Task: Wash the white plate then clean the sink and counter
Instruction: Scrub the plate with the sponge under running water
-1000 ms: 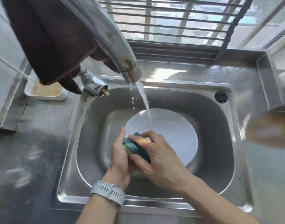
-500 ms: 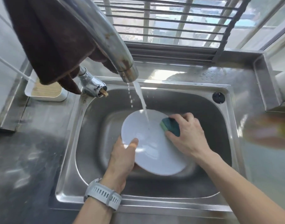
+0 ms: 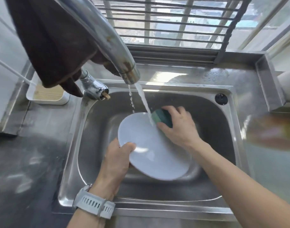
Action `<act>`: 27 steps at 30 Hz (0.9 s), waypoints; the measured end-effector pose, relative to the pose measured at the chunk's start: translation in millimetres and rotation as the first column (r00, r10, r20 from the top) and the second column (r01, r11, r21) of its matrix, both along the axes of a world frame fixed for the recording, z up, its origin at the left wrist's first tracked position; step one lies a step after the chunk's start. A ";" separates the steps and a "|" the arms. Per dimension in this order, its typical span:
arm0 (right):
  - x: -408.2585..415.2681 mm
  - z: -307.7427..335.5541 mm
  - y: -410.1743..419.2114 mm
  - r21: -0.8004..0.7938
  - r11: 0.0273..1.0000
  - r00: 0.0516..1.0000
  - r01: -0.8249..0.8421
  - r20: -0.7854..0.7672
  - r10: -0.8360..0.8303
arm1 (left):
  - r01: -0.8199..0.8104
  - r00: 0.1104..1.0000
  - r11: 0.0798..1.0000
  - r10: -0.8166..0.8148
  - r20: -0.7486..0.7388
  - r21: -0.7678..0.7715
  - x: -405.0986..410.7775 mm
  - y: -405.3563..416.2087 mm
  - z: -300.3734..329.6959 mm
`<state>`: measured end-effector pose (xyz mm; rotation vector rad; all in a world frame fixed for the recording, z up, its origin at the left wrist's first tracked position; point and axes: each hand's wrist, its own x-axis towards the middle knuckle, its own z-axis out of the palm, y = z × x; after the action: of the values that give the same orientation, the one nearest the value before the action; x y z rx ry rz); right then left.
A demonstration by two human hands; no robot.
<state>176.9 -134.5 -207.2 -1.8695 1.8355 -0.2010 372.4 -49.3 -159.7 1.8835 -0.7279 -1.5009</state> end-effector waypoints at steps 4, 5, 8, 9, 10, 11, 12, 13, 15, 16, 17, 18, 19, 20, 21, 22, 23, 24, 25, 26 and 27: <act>-33.3 10.7 25.3 0.232 0.937 0.878 0.261 0.345 -0.331 | 0.000 0.999 0.997 0.003 0.045 -0.078 7.3 -0.2 -2.0; -37.1 12.4 29.9 0.317 0.897 0.787 0.308 0.445 -0.428 | 0.016 0.999 0.996 -0.012 0.049 -0.090 9.5 1.1 -4.7; -46.0 18.2 36.4 0.490 0.786 0.508 0.377 0.601 -0.618 | 0.050 0.998 0.992 -0.044 0.052 -0.118 15.5 6.8 -10.3; -48.5 21.4 38.3 0.518 0.770 0.437 0.373 0.634 -0.638 | 0.042 0.997 0.991 -0.035 0.063 -0.128 17.1 8.3 -12.4; -50.1 26.0 41.1 0.523 0.771 0.403 0.363 0.658 -0.636 | 0.035 0.995 0.991 -0.023 0.093 -0.129 17.9 8.5 -14.3; -50.0 31.7 44.8 0.502 0.787 0.404 0.358 0.676 -0.616 | 0.024 0.990 0.992 -0.007 0.139 -0.120 17.5 7.9 -16.5; -48.0 39.0 49.4 0.460 0.812 0.431 0.359 0.690 -0.581 | 0.013 0.981 0.995 0.006 0.193 -0.097 15.4 6.9 -17.5; -44.6 45.9 54.8 0.399 0.838 0.474 0.372 0.695 -0.541 | 0.004 0.968 0.999 0.010 0.250 -0.054 12.3 5.4 -18.6; -35.3 57.7 65.6 0.195 0.892 0.609 0.407 0.670 -0.425 | -0.017 0.949 0.997 -0.009 0.314 0.080 3.3 -0.3 -22.5; -29.1 63.8 70.4 0.071 0.911 0.684 0.405 0.637 -0.354 | -0.028 0.951 0.988 -0.021 0.309 0.153 -2.4 -3.4 -22.1; -22.4 69.6 74.1 -0.047 0.916 0.742 0.397 0.605 -0.290 | -0.049 0.956 0.975 -0.017 0.292 0.217 -7.5 -6.0 -23.0; -16.3 74.1 77.1 -0.147 0.909 0.777 0.389 0.582 -0.239 | -0.084 0.965 0.958 0.010 0.260 0.273 -12.4 -8.9 -22.0; -11.2 77.3 79.0 -0.222 0.896 0.797 0.385 0.569 -0.201 | -0.122 0.981 0.944 0.066 0.185 0.306 -16.5 -10.1 -20.0; -7.6 77.8 79.7 -0.283 0.880 0.812 0.381 0.558 -0.172 | -0.165 0.986 0.935 0.151 0.070 0.314 -19.5 -9.5 -18.4; -5.3 77.0 79.3 -0.345 0.862 0.830 0.371 0.539 -0.142 | -0.225 0.963 0.924 0.260 -0.074 0.310 -20.5 -7.9 -15.6; -3.1 75.2 78.4 -0.418 0.840 0.856 0.345 0.507 -0.100 | -0.287 0.896 0.905 0.369 -0.247 0.314 -21.9 -6.6 -6.7; -1.2 72.7 77.9 -0.499 0.814 0.885 0.297 0.463 -0.039 | -0.338 0.799 0.886 0.448 -0.401 0.318 -22.3 -5.8 -0.5; -0.2 69.3 78.1 -0.581 0.782 0.909 0.225 0.414 0.046 | -0.370 0.695 0.871 0.491 -0.525 0.324 -21.8 -5.1 3.1; 0.1 66.0 78.7 -0.649 0.748 0.918 0.140 0.368 0.147 | -0.388 0.604 0.861 0.506 -0.616 0.328 -21.5 -5.5 6.9; -0.8 63.1 79.5 -0.693 0.719 0.914 0.051 0.322 0.246 | -0.395 0.535 0.859 0.504 -0.677 0.327 -22.6 -7.4 12.1; -2.1 60.9 80.4 -0.713 0.700 0.904 -0.034 0.276 0.326 | -0.399 0.510 0.863 0.490 -0.707 0.310 -24.0 -10.1 14.8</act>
<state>174.8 -54.1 -146.3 -2.2577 1.3607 -1.2574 348.3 -59.4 -145.0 1.1277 0.2537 -1.7721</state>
